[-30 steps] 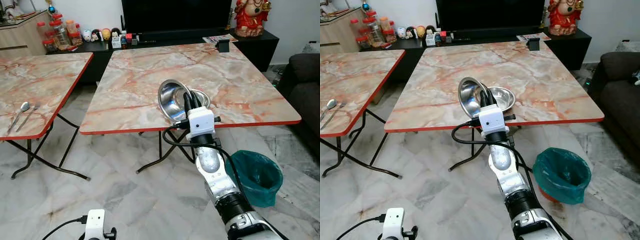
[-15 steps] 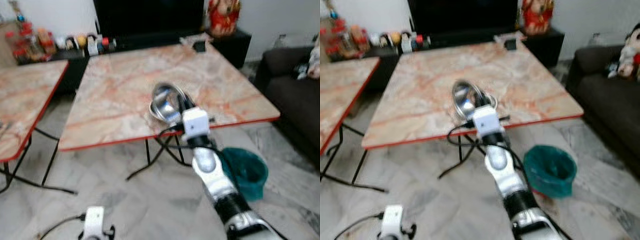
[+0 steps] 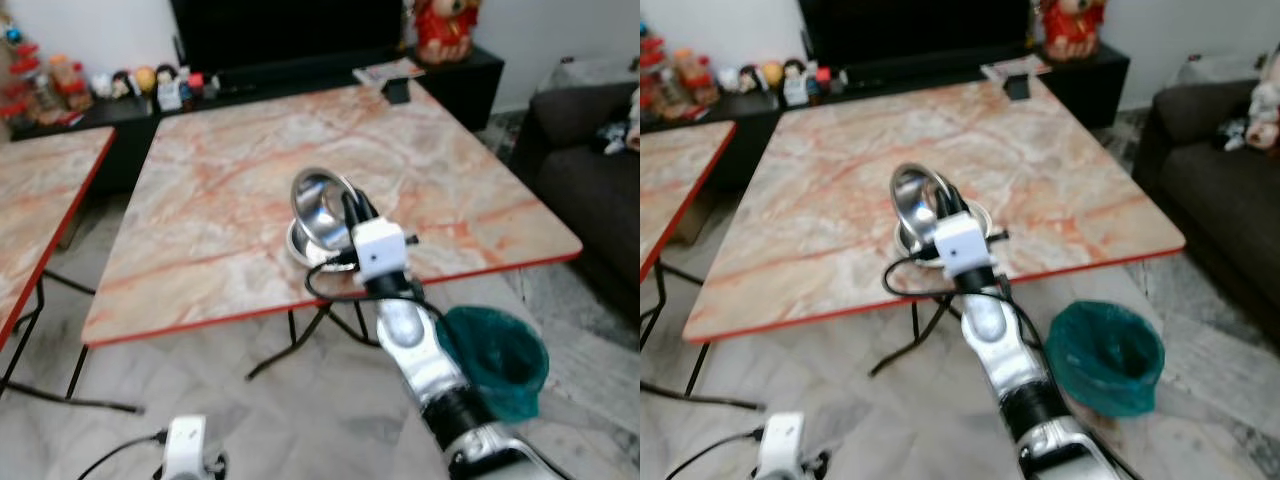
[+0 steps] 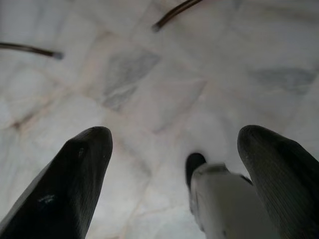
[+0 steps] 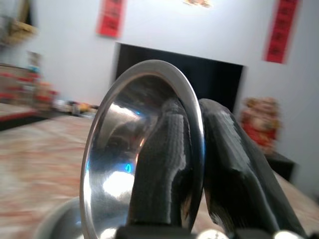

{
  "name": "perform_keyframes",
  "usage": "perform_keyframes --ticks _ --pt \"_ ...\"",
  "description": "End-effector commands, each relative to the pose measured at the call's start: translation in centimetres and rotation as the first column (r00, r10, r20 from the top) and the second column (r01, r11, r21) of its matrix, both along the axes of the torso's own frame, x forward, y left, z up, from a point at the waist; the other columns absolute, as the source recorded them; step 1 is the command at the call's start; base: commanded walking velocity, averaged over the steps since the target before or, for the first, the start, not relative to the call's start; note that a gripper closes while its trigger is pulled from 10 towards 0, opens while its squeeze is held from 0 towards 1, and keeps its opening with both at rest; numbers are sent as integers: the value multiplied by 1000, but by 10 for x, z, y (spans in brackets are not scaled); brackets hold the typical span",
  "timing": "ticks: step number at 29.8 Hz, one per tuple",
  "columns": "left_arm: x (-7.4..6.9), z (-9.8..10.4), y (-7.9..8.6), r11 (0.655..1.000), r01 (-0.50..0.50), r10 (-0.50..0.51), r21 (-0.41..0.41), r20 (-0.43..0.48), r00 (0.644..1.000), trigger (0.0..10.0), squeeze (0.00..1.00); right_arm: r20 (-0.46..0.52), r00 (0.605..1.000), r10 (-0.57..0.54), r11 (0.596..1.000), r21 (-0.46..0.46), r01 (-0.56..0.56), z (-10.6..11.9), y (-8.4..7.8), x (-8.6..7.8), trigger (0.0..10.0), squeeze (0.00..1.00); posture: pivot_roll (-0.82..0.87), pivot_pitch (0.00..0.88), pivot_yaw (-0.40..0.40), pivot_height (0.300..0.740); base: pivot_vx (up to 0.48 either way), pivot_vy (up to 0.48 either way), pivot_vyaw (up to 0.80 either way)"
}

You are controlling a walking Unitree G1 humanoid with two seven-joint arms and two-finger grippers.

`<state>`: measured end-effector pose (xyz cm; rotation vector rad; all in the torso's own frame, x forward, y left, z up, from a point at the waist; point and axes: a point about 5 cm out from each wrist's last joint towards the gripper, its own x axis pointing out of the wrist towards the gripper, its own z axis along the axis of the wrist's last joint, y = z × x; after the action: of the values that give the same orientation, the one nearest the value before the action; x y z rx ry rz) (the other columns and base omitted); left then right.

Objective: Setting the table

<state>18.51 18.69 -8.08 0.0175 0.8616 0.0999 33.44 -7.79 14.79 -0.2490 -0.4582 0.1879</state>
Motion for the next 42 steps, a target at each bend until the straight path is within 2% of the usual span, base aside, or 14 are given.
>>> perform_keyframes --ticks 1,9,15,19,22,26,27,31,33,35,38,40,42 --pt "0 2 14 999 -21 21 31 3 1000 10000 0 29 998 51 999 9 -51 7 16 -2 10000 0 -5 3 65 736 356 0 0" --pt "0 2 13 999 -22 22 29 7 1000 10000 0 25 998 59 998 16 -59 7 15 -3 10000 0 -9 5 62 736 324 0 0" --pt "0 2 12 999 -23 22 25 9 1000 10000 0 22 998 57 998 21 -58 7 14 -3 10000 0 -9 3 62 736 0 0 0" --pt "1 2 13 999 -22 22 27 10 1000 10000 0 6 998 60 997 56 -60 7 14 -2 10000 0 -10 3 63 736 0 0 0" --pt "1 3 13 999 -21 20 27 11 1000 10000 0 -34 998 58 989 137 -53 7 12 0 10000 0 -11 3 65 736 0 0 0" --pt "1 3 13 999 -19 19 27 11 1000 10000 0 -66 996 62 980 195 -48 6 10 2 10000 0 -12 4 67 736 0 0 0" --pt "1 2 13 999 -18 18 27 9 1000 10000 0 -95 994 60 970 242 -36 4 8 3 10000 0 -12 4 68 736 0 0 0" --pt "1 2 13 999 -17 17 27 8 1000 10000 0 -130 990 58 954 299 -17 3 4 6 10000 0 -13 3 69 736 0 0 0" --pt "1 2 13 999 -16 16 28 8 1000 10000 0 -201 978 58 926 376 22 -2 -1 10 10000 0 -13 3 69 736 0 0 0" --pt "1 2 13 999 -15 15 28 8 1000 10000 0 -224 973 48 919 391 44 -5 -3 11 10000 0 -13 3 69 736 0 0 0" --pt "1 3 13 999 -14 14 28 8 1000 10000 0 -288 956 61 880 467 85 -12 -7 14 10000 0 -11 2 70 736 0 0 0" --pt "2 3 13 1000 -12 12 29 9 1000 10000 0 -357 929 101 832 542 118 -22 -6 14 10000 0 -9 3 72 736 0 0 0" --pt "2 3 13 1000 -12 12 28 9 1000 10000 0 -371 922 106 825 550 126 -25 -7 14 10000 0 -9 3 72 736 0 0 0"
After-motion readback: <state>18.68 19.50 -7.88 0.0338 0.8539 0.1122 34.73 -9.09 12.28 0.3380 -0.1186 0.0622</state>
